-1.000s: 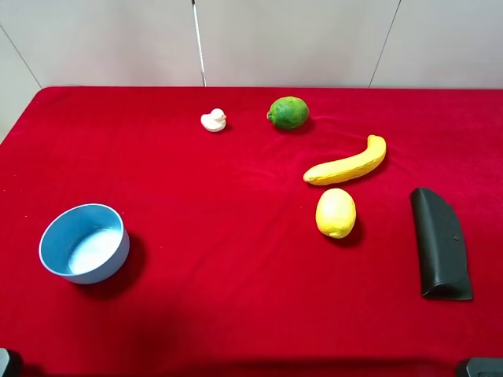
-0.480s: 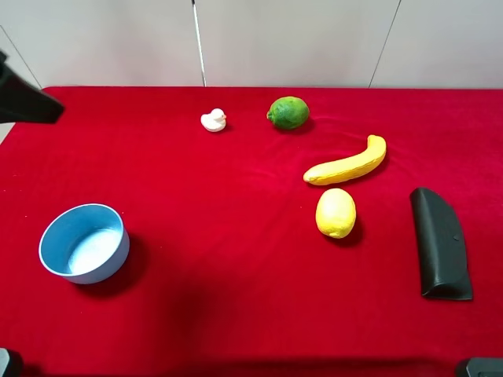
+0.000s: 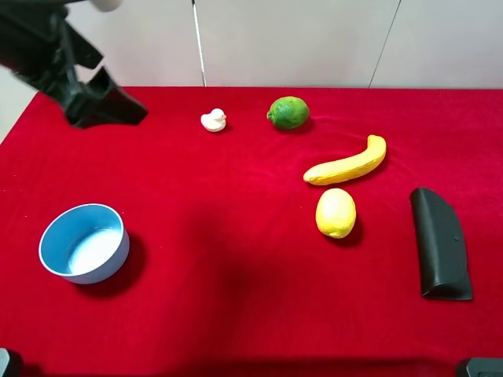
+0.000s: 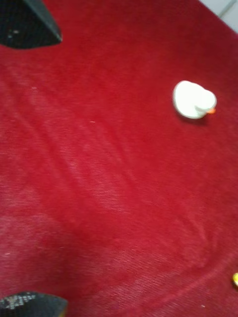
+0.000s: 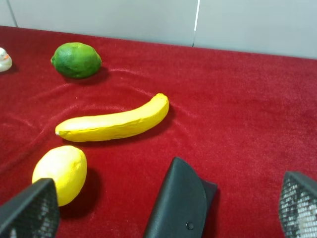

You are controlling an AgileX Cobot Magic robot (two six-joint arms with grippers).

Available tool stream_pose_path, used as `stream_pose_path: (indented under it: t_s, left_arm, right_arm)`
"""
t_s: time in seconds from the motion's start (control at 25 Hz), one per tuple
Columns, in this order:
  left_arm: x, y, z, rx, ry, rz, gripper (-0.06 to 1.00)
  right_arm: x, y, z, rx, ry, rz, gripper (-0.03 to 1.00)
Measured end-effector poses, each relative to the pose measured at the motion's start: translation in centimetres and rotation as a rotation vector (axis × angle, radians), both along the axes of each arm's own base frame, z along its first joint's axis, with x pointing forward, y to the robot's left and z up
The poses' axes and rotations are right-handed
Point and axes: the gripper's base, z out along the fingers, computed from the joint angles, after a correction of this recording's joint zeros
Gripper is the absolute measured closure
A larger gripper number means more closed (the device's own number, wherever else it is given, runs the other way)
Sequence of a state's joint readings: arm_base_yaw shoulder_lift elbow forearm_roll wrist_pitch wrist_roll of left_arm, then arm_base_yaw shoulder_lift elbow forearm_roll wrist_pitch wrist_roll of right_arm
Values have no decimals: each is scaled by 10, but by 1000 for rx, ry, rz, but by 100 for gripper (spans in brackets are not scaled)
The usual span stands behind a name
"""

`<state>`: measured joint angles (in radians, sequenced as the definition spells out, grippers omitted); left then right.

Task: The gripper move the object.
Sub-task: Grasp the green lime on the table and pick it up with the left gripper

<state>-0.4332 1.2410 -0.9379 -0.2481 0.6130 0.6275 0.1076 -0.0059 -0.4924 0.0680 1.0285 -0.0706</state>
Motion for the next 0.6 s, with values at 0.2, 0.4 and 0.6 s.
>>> stream_pose_path:
  t_s: [0.2, 0.4, 0.6]
  left_arm:
    - [24, -33, 9, -8, -17, -68, -2]
    - [48, -66, 11, -11, -24, -122, -2]
    - [73, -92, 11, -12, -23, -150, -2]
  right_arm:
    - [0, 0, 0, 0, 0, 0, 27]
    - [0, 0, 0, 0, 0, 0, 27]
    - [0, 0, 0, 0, 0, 0, 27]
